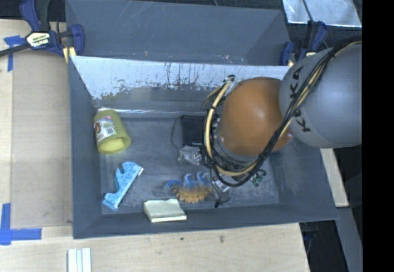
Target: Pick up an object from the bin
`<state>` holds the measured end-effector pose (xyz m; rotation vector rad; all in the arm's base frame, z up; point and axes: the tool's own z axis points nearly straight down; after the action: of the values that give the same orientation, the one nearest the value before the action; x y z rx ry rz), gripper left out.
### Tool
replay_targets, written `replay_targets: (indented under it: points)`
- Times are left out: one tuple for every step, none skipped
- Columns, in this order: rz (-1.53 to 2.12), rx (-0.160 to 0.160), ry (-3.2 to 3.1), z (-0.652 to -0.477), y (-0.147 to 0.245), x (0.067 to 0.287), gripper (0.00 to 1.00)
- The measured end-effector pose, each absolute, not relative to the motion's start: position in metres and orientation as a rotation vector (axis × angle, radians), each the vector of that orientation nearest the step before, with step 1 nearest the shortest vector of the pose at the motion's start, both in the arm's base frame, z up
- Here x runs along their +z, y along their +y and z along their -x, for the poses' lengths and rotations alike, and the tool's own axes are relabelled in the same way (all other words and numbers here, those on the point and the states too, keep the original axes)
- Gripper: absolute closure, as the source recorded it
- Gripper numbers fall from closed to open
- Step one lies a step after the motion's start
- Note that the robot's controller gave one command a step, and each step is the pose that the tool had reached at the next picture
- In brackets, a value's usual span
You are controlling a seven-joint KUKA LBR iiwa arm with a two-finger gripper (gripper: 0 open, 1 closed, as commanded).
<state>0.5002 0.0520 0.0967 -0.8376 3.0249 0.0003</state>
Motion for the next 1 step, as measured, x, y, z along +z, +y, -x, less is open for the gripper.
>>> replay_targets:
  points:
    - [1.253, 0.0, 2.878, -0.5054, 0.0583, 0.0908, 0.0]
